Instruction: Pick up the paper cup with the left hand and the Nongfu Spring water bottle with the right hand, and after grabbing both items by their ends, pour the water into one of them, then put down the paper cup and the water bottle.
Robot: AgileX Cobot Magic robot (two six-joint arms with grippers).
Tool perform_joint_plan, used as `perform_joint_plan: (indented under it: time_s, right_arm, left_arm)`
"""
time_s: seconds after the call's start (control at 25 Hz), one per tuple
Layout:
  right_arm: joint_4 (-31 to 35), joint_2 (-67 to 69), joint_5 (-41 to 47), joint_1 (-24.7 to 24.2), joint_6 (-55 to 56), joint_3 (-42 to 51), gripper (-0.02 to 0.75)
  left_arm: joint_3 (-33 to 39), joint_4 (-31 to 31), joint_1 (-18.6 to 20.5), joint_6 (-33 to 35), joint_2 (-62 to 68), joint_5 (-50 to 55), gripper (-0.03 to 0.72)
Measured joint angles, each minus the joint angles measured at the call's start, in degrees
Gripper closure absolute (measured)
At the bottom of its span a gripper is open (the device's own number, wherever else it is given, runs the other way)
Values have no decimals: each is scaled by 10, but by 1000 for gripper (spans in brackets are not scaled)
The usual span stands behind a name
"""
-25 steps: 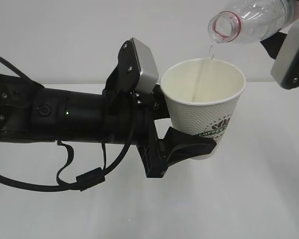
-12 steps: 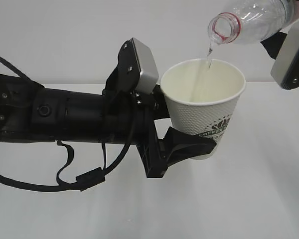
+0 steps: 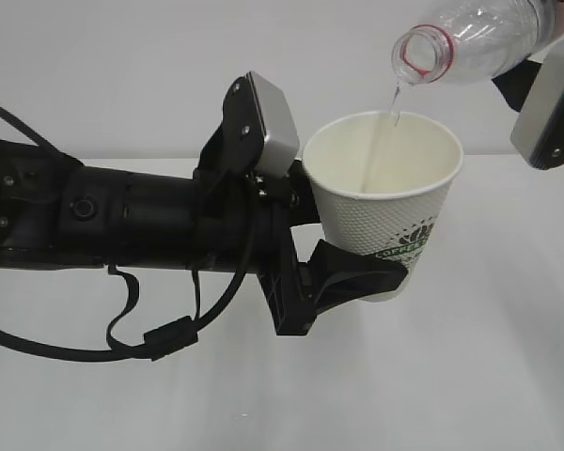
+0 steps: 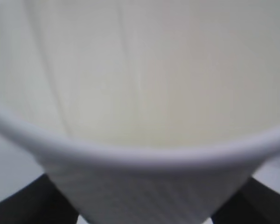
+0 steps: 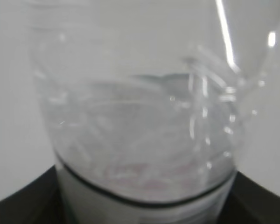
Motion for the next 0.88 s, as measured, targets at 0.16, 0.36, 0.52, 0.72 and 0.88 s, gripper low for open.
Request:
perform_joint_plan:
  time_s: [0.16,0.36,0.52,0.72,0.88]
  right_arm:
    - [0,0,0,0,-1,0,234]
    - [0,0,0,0,-2,0,234]
    - [0,0,-6,0,-3,0,234]
    - [0,0,-9,0,-3,0,234]
    - [0,0,-9,0,-3,0,234]
  left_arm:
    - [0,0,0,0,0,0,143]
    - [0,1,0,0,0,0,143]
    - [0,1,0,0,0,0,143]
    - [0,1,0,0,0,0,143]
    - [0,1,0,0,0,0,143]
